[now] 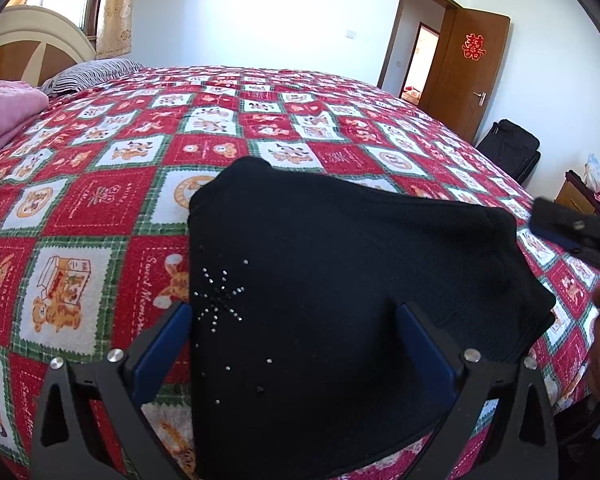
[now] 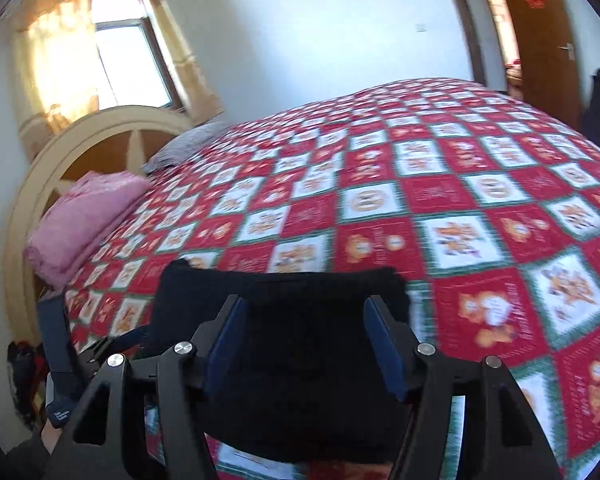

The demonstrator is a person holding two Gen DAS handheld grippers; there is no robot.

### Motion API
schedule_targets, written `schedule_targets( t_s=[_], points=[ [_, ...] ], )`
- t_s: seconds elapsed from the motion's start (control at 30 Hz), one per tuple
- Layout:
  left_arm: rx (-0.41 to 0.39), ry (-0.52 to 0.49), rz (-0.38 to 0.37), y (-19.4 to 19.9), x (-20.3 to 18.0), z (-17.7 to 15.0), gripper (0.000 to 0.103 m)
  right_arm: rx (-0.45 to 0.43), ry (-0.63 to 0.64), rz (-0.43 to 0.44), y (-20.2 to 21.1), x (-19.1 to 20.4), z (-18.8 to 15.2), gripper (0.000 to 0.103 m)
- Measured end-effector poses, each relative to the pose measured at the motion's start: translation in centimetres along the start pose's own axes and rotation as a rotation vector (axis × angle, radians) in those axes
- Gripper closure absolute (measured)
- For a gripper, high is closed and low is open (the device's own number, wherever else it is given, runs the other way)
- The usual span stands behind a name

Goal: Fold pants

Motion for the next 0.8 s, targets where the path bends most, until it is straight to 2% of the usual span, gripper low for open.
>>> schedule_targets(
  t_s=[0.23,0.3,0.4,0.6,0.67,0.8],
  points=[
    [-0.002,-0.010,-0.001,-0.2,0.0,-0.1,0.000,0.081,-0.063,-0.027,-4.5,-2.7,0.1,0.040],
    [-0.001,-0.017,0.000,-0.1,-0.2,-0.1,0.000,0.080,-0.093,-0.007,-4.6,-3.6,0.0,0.041],
    [-0.004,-0.027,0.004,0.2,-0.4,0.0,0.000,0.073,-0.073,-0.007,-3.9,-3.6,-0.2,0.041],
    [-0.036,-0.068,0.016,1.2,-1.3,0.4,0.000,0.055,-0.064,-0.084,0.7,-3.4,-1.1,0.041],
    [-0.049,-0.075,0.020,1.5,-1.5,0.4,0.000,0.071,-0.045,-0.123,2.2,-3.4,-2.2,0.041],
    [-0.041,-0.076,0.020,1.2,-1.7,0.3,0.000,0.123,-0.038,-0.125,3.4,-3.7,-4.6,0.041]
  ],
)
Point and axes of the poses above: each gripper's, at about its wrist camera, not at the fingertips, and y roughly against the way its jaws point, x to its left, z to its top, the point moved 2 cm from there along -y, roughly the way its jaws point, and after that the axes turned 2 degrees about -x, right-handed, at the moved point
